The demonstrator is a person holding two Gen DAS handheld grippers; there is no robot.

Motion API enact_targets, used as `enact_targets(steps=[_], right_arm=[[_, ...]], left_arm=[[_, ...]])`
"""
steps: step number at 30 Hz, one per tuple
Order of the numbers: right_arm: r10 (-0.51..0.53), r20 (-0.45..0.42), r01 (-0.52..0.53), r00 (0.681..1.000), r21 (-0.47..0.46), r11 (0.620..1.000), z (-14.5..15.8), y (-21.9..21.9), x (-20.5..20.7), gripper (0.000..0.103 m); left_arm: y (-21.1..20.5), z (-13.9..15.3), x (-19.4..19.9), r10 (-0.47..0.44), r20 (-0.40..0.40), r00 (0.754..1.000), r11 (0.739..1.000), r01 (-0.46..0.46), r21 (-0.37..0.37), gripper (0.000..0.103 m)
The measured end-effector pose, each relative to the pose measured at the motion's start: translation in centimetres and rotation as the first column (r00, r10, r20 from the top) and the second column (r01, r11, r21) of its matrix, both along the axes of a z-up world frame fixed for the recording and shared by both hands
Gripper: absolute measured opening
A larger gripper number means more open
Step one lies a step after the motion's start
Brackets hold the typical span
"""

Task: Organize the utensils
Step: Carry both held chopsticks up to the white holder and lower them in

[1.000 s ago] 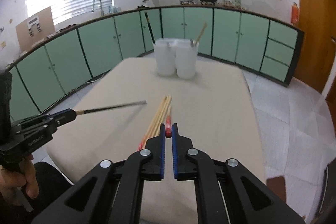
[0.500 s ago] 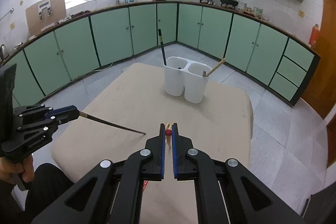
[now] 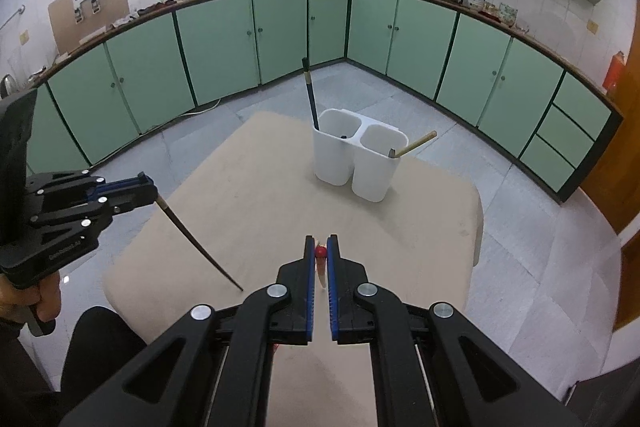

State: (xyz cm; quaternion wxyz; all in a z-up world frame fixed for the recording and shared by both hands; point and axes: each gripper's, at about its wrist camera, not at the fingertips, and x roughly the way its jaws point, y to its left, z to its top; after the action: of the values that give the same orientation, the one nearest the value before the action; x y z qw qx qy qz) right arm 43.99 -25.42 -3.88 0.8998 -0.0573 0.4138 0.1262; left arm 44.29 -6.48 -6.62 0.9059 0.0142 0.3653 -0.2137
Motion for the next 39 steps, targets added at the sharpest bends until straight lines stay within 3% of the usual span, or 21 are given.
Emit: enact_targets(steps=[8, 21, 33, 39], right_arm=[[0.005, -0.005, -0.005, 1.0, 0.004, 1.0, 2.0, -0.6, 0.7, 0.005], [-0.013, 0.043, 0.013, 0.999, 0.009, 1.0, 7.4, -1.0, 3.5, 0.005], [-0.065, 0.096, 0.063, 0.993, 0.029, 0.998, 12.2, -1.8, 9.8, 0.005], [-0.108, 0.1, 0.103, 0.989, 0.048, 0.993, 12.1, -2.6, 14.2, 0.005]], left_arm=[[-0.5, 2.7, 1.3, -0.013, 0.036, 0.999, 1.0, 0.012, 0.013, 0.006], [-3.0, 9.7, 5.1, -0.018, 0.153, 0.988, 0.999, 0.014, 0.029, 0.006], [-6.1, 14.4, 11.6, 0.036, 0.253, 0.967, 0.999, -0.041, 0.016, 0.006], [-7.7, 15.0, 16.0, 0.063, 0.287, 0.956, 0.998, -0.068, 0.008, 0.006]])
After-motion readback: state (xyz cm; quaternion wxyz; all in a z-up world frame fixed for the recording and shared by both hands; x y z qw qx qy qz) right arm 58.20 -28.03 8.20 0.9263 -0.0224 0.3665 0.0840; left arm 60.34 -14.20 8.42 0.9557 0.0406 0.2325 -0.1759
